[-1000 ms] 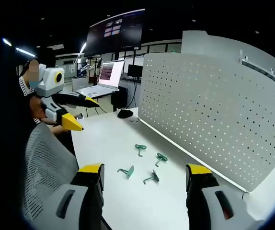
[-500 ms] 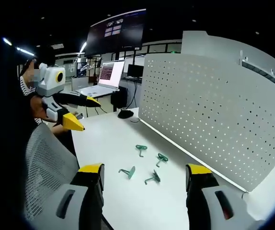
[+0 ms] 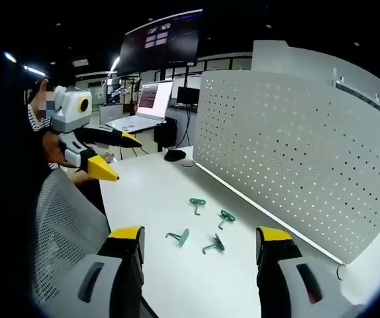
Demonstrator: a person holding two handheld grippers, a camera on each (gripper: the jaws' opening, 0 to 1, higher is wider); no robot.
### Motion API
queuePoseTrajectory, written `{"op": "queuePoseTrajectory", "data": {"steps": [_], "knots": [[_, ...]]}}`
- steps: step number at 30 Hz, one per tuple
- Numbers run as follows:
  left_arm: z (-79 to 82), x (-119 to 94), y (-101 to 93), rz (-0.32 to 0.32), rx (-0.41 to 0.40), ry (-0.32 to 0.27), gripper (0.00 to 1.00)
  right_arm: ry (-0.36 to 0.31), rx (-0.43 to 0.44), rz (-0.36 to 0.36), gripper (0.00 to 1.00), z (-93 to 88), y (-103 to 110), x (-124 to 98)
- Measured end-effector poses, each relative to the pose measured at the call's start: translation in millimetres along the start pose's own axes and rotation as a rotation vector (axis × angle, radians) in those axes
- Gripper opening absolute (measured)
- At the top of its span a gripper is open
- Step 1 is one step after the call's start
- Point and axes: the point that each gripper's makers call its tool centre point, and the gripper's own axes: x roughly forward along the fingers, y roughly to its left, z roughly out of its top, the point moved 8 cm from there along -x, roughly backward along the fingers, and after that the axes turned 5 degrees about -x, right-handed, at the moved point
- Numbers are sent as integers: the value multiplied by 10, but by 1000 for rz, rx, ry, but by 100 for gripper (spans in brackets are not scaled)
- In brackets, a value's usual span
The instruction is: Insert the hook assembly into the mounting plate slot until the hook locks in place.
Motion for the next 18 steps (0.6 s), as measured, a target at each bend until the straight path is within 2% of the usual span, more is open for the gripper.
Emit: {"op": "queuePoseTrajectory", "data": {"steps": [18], "knots": [[-66, 16, 40, 5, -15, 10, 76, 25, -3, 54, 64, -51, 33, 231]]}}
